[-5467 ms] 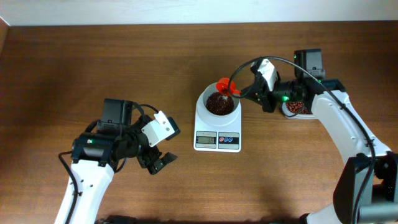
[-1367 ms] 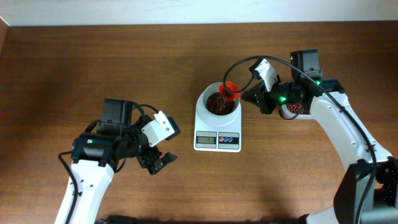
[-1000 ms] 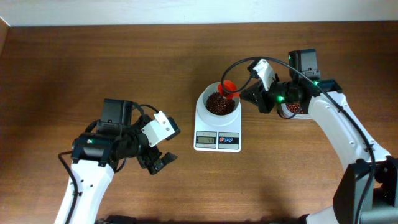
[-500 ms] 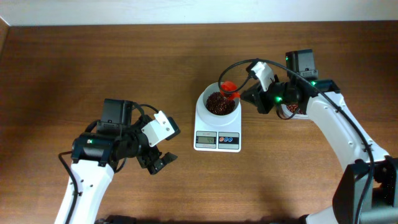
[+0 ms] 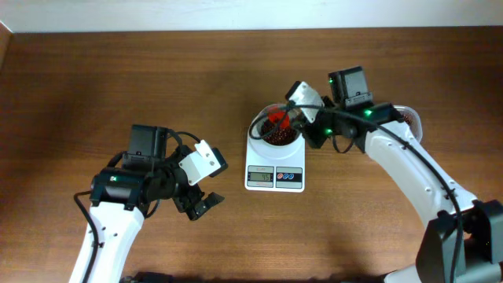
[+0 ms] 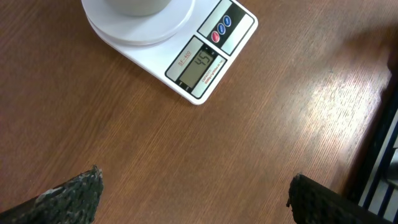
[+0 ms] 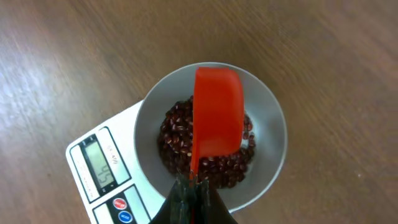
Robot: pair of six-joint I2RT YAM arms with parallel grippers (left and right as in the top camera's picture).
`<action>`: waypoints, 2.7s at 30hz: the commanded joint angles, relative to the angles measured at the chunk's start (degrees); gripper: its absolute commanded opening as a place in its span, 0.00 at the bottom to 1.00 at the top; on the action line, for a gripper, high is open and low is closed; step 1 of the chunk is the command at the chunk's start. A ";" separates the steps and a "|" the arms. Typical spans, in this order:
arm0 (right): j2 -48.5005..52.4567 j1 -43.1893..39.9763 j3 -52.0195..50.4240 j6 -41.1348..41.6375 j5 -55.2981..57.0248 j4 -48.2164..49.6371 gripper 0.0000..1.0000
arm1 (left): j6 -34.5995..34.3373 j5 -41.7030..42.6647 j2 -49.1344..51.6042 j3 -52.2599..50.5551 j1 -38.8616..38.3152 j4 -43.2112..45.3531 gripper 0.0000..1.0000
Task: Scoop and weigh 50g on scale
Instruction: 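Move the scoop over the white bowl and pour beans in, then return the scoop to the tub and scoop more red beans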
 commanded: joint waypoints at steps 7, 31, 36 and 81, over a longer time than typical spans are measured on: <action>-4.42 0.63 0.81 -1.14 4.55 -2.49 0.04 | 0.92 0.98 0.02 -0.26 0.28 -0.04 0.99; -8.39 -28.81 0.87 -0.94 14.21 -18.56 0.04 | 0.90 1.01 0.02 -0.26 0.28 -0.04 0.99; -1.64 -28.81 0.55 -0.94 19.34 -18.27 0.04 | 0.90 0.98 0.02 -0.26 0.28 -0.04 0.99; 3.54 -44.52 0.83 13.18 -41.59 -22.93 0.04 | 0.90 0.98 0.02 -0.26 0.28 -0.04 0.99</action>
